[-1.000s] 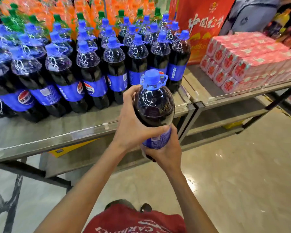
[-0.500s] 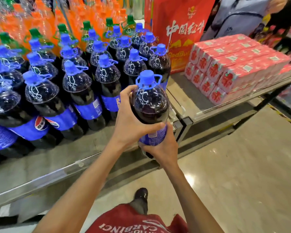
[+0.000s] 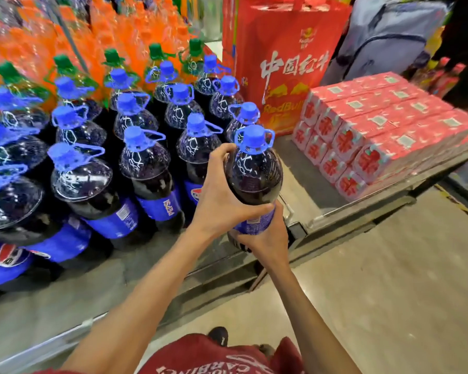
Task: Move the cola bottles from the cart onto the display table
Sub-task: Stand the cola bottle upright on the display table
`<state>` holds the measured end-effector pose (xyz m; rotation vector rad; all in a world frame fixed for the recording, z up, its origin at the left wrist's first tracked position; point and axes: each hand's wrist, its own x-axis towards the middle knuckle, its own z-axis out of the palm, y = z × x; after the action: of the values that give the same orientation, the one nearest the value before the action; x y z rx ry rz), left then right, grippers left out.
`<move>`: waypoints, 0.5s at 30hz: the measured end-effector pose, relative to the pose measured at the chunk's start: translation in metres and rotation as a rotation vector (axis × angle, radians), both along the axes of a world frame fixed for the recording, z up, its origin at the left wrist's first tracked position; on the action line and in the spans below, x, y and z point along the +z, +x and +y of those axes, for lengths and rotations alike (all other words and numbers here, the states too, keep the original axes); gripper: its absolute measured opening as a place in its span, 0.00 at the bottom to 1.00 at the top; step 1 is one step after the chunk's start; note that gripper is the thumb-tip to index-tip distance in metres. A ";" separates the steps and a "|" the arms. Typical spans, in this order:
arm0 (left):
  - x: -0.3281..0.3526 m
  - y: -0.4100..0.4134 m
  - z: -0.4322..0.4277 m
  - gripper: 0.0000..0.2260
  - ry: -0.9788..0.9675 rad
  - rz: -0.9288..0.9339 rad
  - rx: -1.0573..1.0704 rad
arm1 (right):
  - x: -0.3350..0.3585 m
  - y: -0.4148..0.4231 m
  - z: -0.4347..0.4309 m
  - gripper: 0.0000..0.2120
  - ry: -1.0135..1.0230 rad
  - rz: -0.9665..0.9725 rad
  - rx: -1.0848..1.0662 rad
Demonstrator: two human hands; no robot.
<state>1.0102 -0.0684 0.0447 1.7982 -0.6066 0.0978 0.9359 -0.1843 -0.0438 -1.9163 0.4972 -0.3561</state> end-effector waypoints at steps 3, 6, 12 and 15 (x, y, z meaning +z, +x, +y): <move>-0.006 0.007 -0.013 0.50 0.024 0.006 0.031 | -0.007 0.013 -0.015 0.44 0.040 -0.046 0.036; -0.010 0.010 -0.025 0.50 0.026 0.027 0.083 | -0.012 0.022 -0.030 0.45 0.069 -0.085 0.102; -0.018 0.005 -0.046 0.50 0.040 0.032 0.181 | -0.024 0.036 -0.057 0.43 0.097 -0.104 0.196; -0.024 0.002 -0.054 0.51 0.059 0.022 0.209 | -0.031 0.038 -0.063 0.47 0.086 -0.106 0.214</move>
<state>1.0124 -0.1226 0.0208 1.9137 -0.4083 0.2035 0.9734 -0.2477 -0.0749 -1.8362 0.2315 -0.2902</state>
